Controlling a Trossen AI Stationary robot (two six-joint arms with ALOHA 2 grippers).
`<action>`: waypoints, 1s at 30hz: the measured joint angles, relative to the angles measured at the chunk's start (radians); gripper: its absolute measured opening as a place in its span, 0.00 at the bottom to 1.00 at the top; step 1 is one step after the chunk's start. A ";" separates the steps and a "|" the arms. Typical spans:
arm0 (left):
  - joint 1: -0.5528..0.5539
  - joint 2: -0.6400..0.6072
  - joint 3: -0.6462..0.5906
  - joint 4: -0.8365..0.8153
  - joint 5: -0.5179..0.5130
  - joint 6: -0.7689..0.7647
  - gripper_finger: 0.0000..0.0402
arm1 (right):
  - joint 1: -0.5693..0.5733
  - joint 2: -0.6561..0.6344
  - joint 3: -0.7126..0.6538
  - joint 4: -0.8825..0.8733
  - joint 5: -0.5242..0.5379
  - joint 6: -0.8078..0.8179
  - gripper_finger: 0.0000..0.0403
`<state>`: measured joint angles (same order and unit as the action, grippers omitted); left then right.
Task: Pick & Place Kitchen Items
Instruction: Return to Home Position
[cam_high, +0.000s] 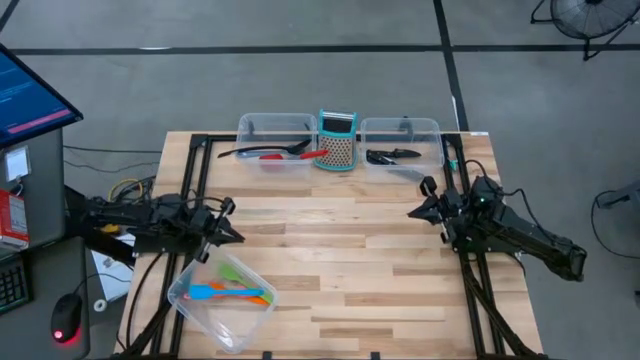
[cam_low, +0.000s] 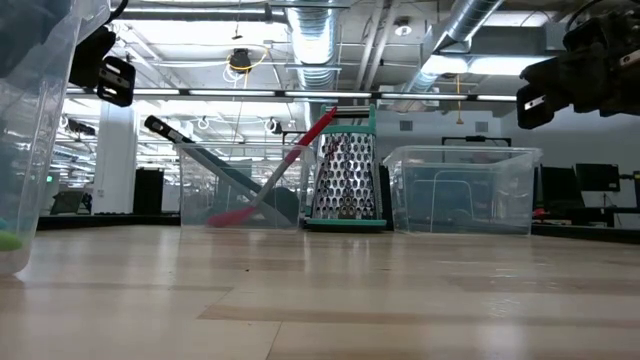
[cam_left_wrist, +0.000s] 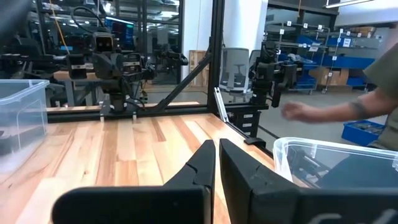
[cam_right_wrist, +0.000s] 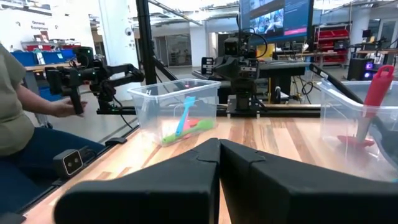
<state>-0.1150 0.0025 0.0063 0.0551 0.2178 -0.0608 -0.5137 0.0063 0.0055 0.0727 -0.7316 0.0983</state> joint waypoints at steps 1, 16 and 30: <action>0.000 0.000 0.000 0.001 0.000 0.000 0.02 | 0.000 0.000 0.000 0.000 0.000 0.006 0.00; 0.000 0.000 0.000 0.015 -0.003 0.000 0.02 | 0.001 0.000 0.000 0.000 0.003 0.007 0.00; 0.000 0.000 0.000 0.019 -0.004 0.000 0.02 | 0.001 0.000 0.000 0.000 0.003 0.007 0.00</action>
<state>-0.1154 0.0025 0.0063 0.0738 0.2138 -0.0608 -0.5129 0.0063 0.0055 0.0723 -0.7284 0.1055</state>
